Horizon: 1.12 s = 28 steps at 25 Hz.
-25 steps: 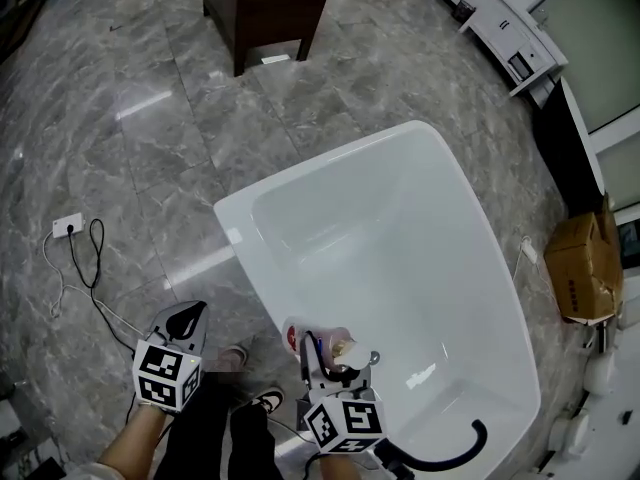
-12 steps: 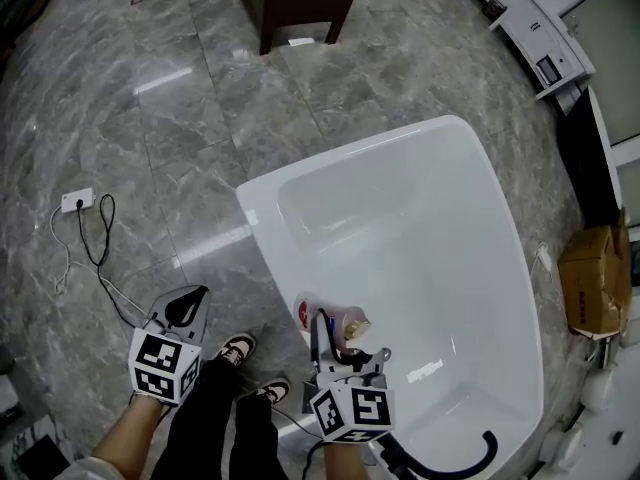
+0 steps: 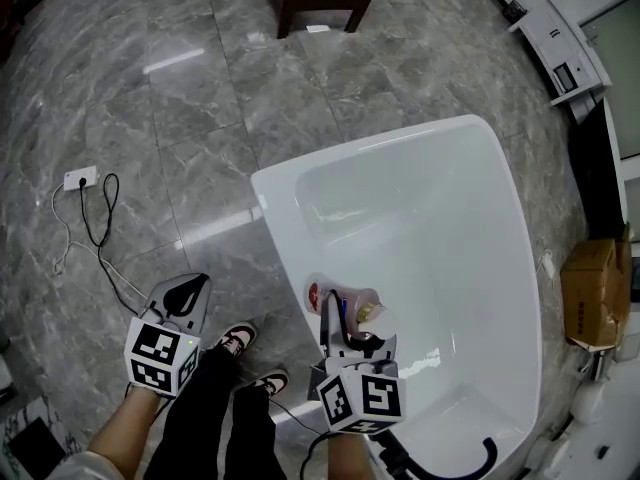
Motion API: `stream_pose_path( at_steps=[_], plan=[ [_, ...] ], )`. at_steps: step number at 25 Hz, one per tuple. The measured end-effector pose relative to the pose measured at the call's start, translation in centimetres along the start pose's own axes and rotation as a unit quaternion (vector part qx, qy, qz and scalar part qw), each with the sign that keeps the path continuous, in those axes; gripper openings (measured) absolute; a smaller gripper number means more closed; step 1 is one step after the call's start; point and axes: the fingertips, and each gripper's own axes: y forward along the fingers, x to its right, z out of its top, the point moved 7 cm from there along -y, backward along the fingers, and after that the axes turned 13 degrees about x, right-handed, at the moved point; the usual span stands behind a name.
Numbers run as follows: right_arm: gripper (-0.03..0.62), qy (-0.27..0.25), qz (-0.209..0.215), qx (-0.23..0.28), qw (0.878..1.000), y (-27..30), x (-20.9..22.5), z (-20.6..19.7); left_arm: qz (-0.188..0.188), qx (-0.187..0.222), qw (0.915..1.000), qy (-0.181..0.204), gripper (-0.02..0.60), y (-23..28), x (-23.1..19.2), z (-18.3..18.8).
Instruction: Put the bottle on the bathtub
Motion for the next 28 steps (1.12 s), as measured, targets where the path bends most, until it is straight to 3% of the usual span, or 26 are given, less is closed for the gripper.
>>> stream_pose_path(
  at_steps=[21,28],
  plan=[
    [0.239,-0.019,0.017,-0.040,0.999,1.6,-0.2,0.0,0.019,0.001,0.9995,-0.025,0.016,-0.3,-1.3,-1.3],
    [0.241,-0.052,0.037,-0.037,0.997,1.3,-0.9,-0.2,0.019,-0.003,0.9993,-0.031,0.017,-0.3,-1.1,-2.0]
  ],
)
